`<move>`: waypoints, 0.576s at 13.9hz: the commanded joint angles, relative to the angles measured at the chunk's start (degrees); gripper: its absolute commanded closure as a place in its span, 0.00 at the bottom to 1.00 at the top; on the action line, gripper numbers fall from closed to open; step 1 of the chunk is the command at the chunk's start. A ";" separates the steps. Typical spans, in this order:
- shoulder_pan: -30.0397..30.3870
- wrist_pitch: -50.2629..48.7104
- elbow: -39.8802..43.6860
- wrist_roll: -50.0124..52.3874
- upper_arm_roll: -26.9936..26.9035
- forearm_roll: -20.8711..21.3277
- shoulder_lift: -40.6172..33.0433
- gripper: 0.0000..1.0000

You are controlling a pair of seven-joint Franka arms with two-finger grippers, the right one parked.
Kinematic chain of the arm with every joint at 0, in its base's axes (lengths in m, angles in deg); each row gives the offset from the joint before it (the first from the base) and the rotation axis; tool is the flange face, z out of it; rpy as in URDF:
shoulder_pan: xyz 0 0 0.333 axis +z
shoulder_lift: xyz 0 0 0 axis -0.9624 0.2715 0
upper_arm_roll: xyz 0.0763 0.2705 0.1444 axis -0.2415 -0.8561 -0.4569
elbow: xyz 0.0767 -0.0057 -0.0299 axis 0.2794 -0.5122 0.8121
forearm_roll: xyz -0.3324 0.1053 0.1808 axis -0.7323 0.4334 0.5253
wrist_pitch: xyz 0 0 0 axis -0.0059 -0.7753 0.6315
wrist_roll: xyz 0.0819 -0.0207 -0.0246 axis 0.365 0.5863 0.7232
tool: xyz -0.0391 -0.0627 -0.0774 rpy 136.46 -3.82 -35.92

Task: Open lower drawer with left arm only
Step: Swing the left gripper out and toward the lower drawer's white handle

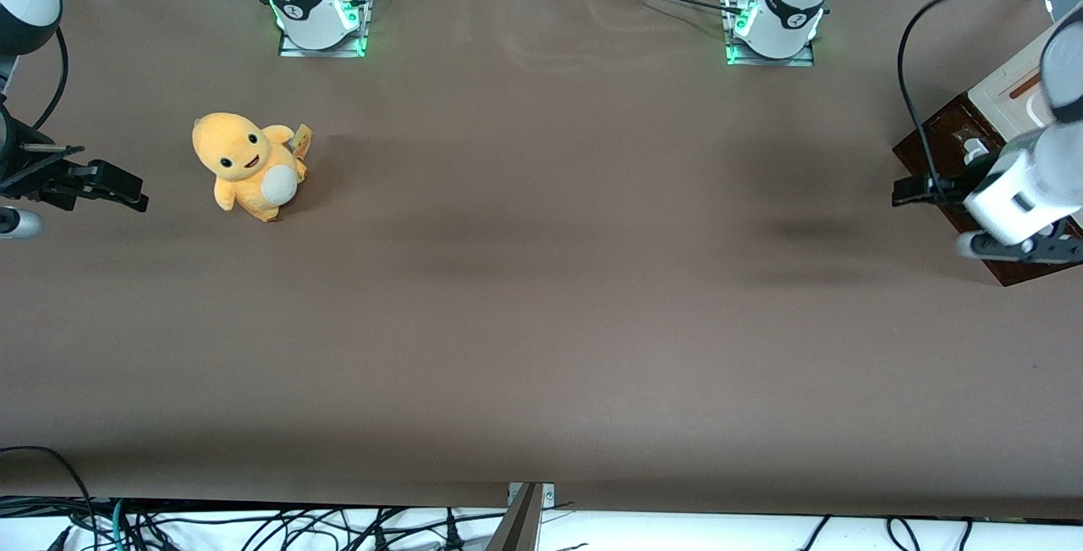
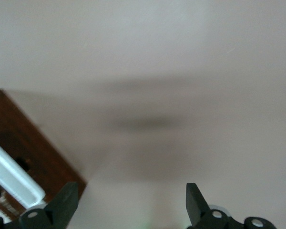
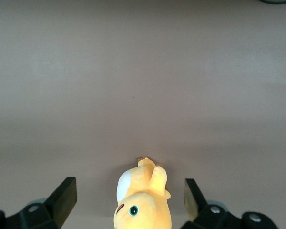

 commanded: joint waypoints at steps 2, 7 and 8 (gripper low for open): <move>0.20 -3.28 0.71 6.21 0.16 11.31 8.90 0.00; 1.26 -8.02 0.71 10.54 -0.63 28.00 18.93 0.00; 1.35 -8.02 0.97 11.41 -0.63 29.95 20.25 0.00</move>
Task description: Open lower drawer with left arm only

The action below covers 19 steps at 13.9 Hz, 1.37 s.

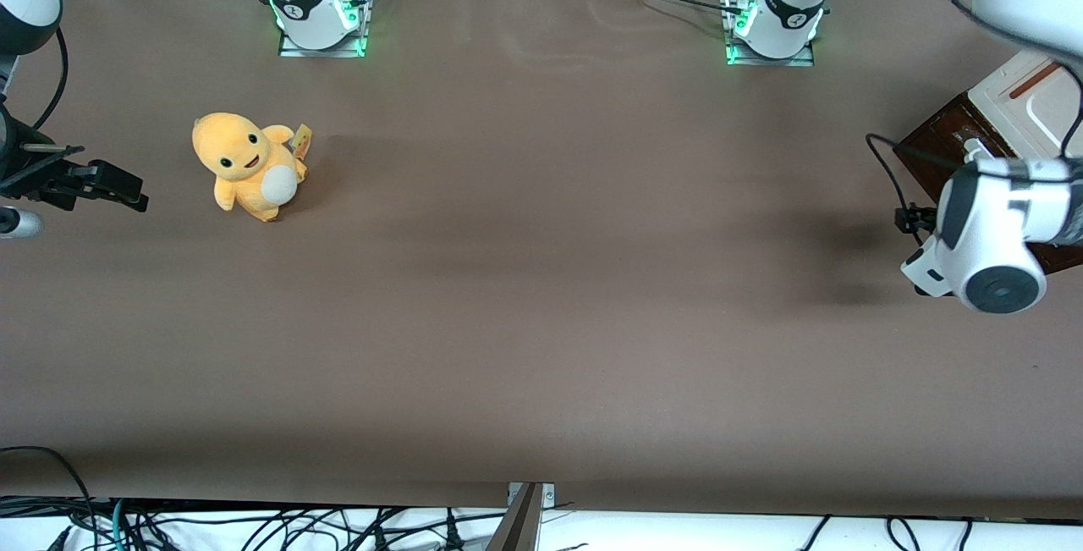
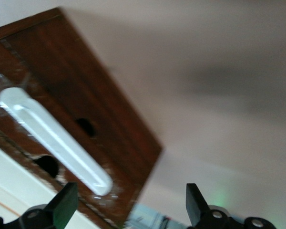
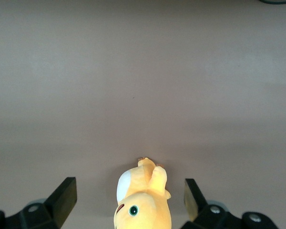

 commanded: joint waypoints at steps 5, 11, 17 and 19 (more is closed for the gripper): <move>0.78 -3.49 1.38 8.05 -0.03 17.61 9.02 0.00; 2.54 -3.66 1.38 13.69 -0.12 26.33 12.45 0.00; 2.54 -3.66 1.47 13.51 -0.21 28.09 13.86 0.83; 2.36 -3.84 1.47 13.07 -0.21 28.97 14.21 0.89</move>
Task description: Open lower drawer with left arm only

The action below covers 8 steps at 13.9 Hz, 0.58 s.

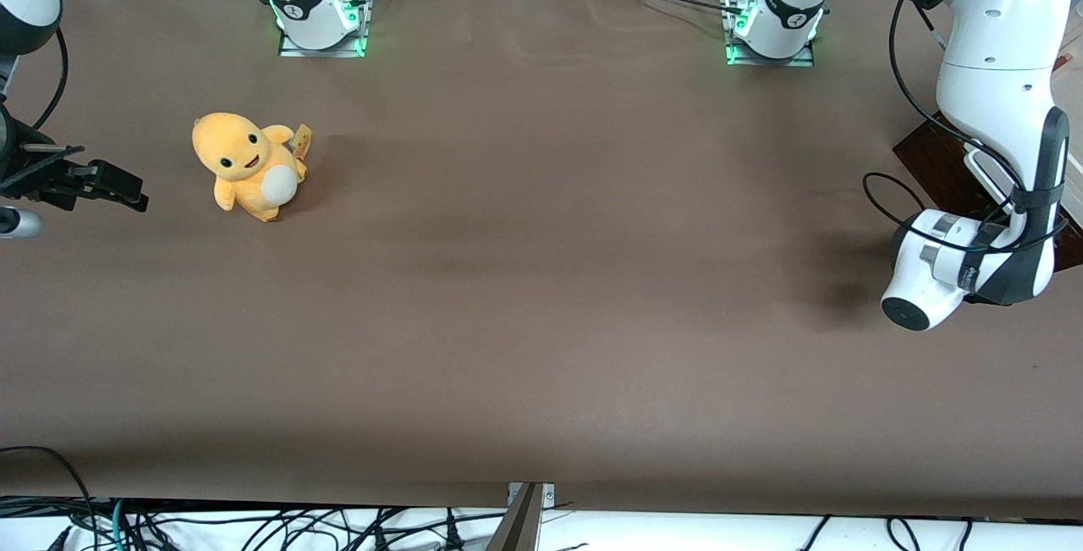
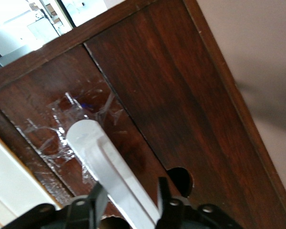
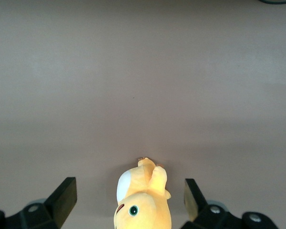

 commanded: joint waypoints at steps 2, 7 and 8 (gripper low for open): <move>-0.27 -1.03 1.17 -0.66 0.25 1.79 1.18 0.89; -2.02 -1.56 1.79 -3.03 0.42 1.79 1.18 0.89; -2.29 -1.56 1.79 -3.03 0.42 1.79 1.18 0.89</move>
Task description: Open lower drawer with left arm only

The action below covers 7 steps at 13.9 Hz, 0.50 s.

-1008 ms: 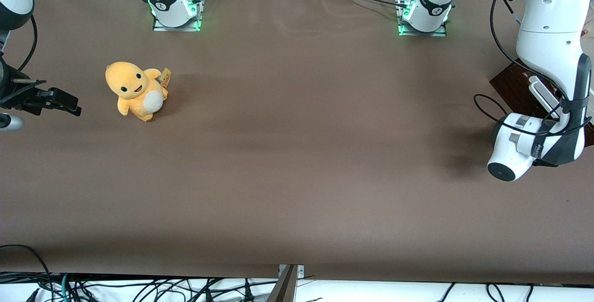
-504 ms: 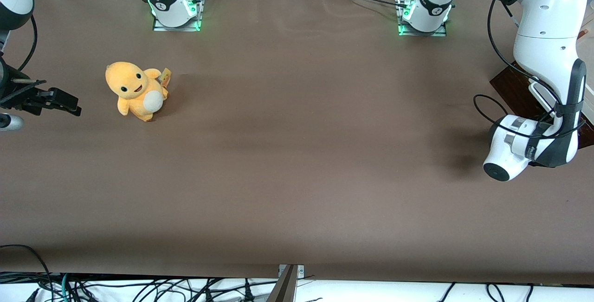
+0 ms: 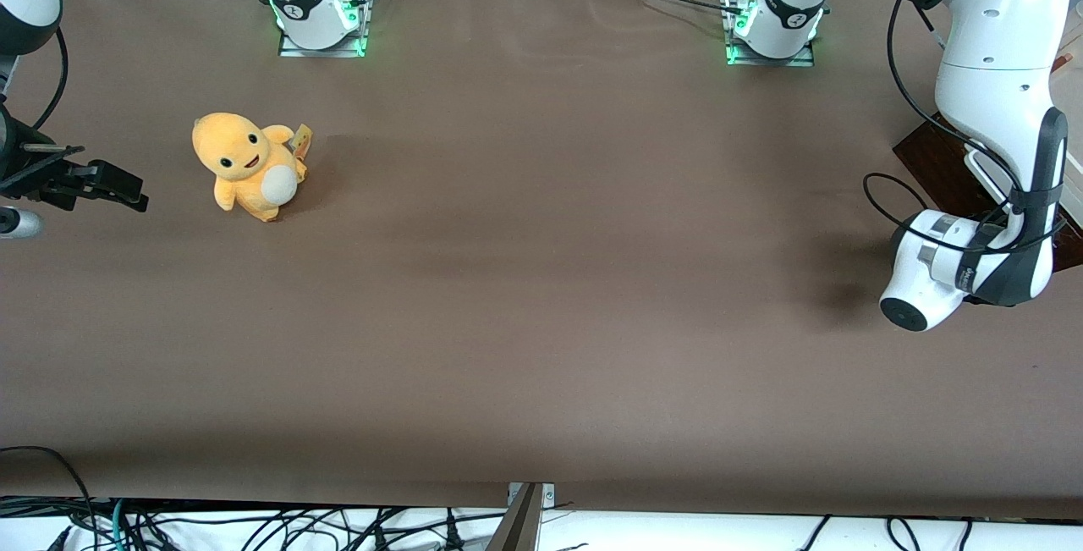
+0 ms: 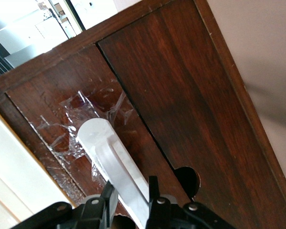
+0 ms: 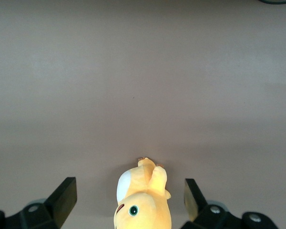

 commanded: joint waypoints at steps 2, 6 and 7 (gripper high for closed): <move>-2.31 -1.05 1.65 -3.93 0.46 1.12 1.40 0.89; -3.72 -1.05 2.44 -3.93 0.55 0.77 1.66 0.88; -4.16 -1.05 2.62 -3.75 0.64 0.42 2.01 0.87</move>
